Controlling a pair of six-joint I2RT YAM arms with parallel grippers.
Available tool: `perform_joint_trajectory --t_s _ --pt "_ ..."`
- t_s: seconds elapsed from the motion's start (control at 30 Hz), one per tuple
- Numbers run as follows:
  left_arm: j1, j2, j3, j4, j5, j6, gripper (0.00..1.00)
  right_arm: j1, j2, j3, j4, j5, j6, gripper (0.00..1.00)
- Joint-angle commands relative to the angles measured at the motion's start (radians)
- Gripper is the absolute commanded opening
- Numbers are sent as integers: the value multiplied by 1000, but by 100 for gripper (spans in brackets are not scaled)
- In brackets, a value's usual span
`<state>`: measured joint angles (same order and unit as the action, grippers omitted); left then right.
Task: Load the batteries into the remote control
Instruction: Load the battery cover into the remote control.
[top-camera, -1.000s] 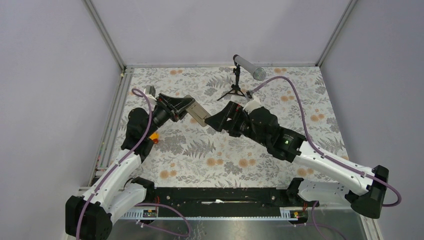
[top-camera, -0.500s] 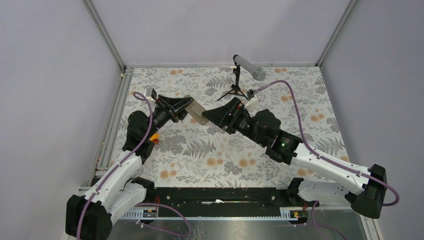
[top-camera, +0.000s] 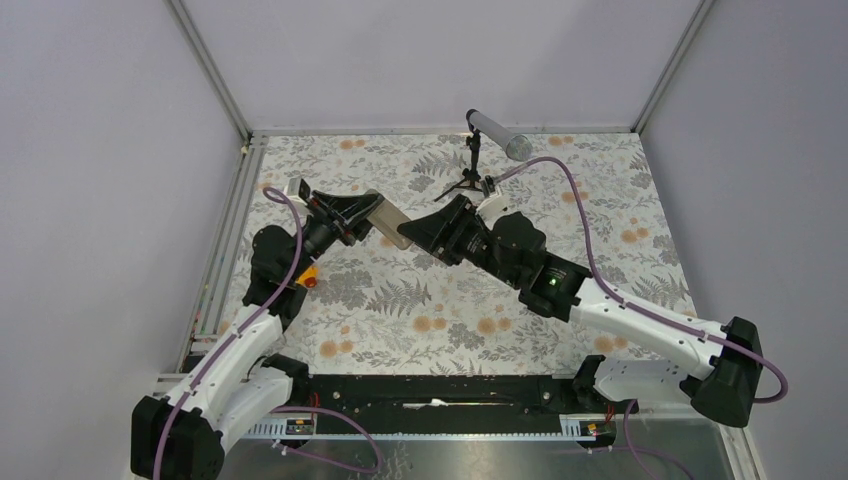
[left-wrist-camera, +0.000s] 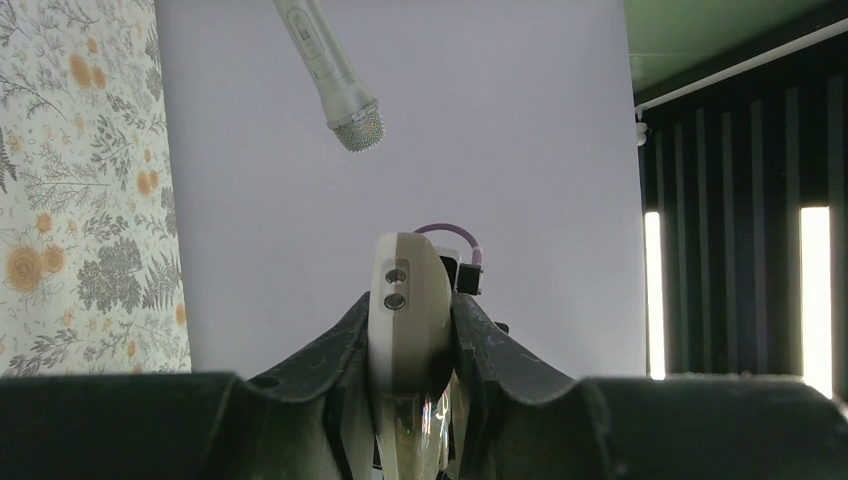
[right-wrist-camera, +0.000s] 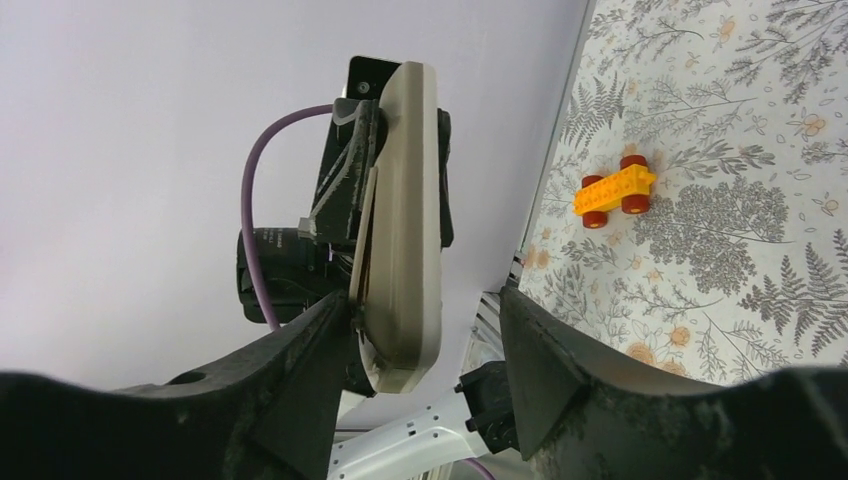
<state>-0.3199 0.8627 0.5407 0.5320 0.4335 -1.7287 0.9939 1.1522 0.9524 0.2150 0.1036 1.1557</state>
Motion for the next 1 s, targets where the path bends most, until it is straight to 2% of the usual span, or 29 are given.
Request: perform_joint_trajectory --t_s 0.0,0.23,0.4,0.5,0.6,0.67,0.73,0.77,0.87,0.97 --pt "-8 -45 8 94 -6 -33 0 3 28 49 -34 3 0 59" --pt "-8 -56 43 72 1 26 0 3 39 92 -181 24 -41 48" --pt "-8 -56 80 45 12 79 0 3 87 146 -355 12 -66 46" --pt "-8 -53 107 31 27 127 0 3 100 142 -389 14 -56 42" --pt "-8 -55 126 18 37 150 0 2 105 143 -400 32 -66 33" --pt "-9 -53 126 24 46 142 0 2 103 139 -378 40 -95 27" --pt "-8 -49 119 36 54 119 0 2 96 129 -330 37 -131 26" --pt "-8 -48 117 40 59 109 0 2 91 119 -289 28 -148 30" --pt "-8 -45 109 40 71 91 0 -2 90 124 -255 14 -172 53" --pt "-8 -49 102 41 76 86 0 -14 97 134 -255 -5 -171 60"
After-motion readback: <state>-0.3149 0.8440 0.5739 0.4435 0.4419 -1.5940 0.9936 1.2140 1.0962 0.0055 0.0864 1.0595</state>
